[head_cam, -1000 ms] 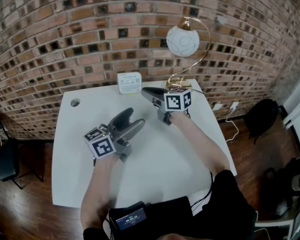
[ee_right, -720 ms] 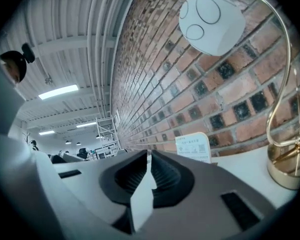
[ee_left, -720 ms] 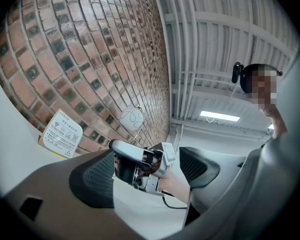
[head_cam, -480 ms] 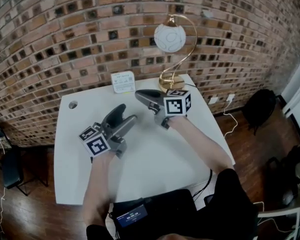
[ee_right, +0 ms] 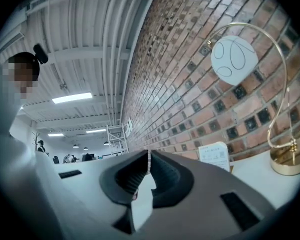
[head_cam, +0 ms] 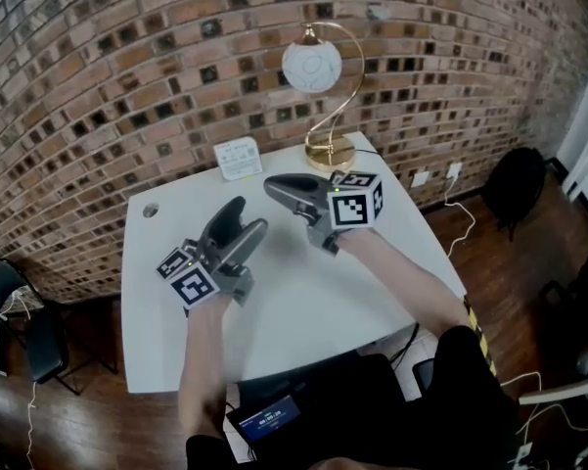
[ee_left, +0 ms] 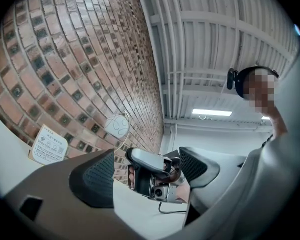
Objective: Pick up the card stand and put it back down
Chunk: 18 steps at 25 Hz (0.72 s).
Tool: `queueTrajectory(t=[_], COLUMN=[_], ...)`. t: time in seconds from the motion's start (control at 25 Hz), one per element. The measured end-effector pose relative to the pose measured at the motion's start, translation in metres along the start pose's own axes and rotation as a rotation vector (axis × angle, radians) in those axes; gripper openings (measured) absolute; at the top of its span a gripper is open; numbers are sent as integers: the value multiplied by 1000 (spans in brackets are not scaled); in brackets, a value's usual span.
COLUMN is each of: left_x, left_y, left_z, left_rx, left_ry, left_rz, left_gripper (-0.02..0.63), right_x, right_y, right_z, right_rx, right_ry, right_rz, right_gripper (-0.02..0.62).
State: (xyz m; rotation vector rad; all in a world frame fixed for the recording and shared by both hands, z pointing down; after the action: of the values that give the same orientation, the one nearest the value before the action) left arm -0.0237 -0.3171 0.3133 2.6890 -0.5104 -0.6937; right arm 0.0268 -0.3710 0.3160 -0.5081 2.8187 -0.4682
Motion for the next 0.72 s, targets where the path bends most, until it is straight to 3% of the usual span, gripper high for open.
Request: queueTrajectory(t=[0.72], left_x=[-18], left_y=[-82], left_z=[3], left_rx=[41], left_ry=[-16], left_rz=[-35], left_gripper=[400], right_x=[-40], right_y=[107], right_z=[15], right_rx=[-4], right_ry=[-132], right_rz=[126], right_gripper=[32])
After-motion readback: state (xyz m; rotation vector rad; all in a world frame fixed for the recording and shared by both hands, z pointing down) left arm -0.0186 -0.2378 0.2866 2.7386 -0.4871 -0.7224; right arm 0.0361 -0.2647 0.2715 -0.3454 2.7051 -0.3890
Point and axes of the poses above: the fingertips, and each gripper's own axes: x forward along the fingers, y to its left, z out of its top, the point moved 1 cm from there along -x, backward along the fingers, and after that the axes turned 3 degrees about -y, right-handed, at the moved point
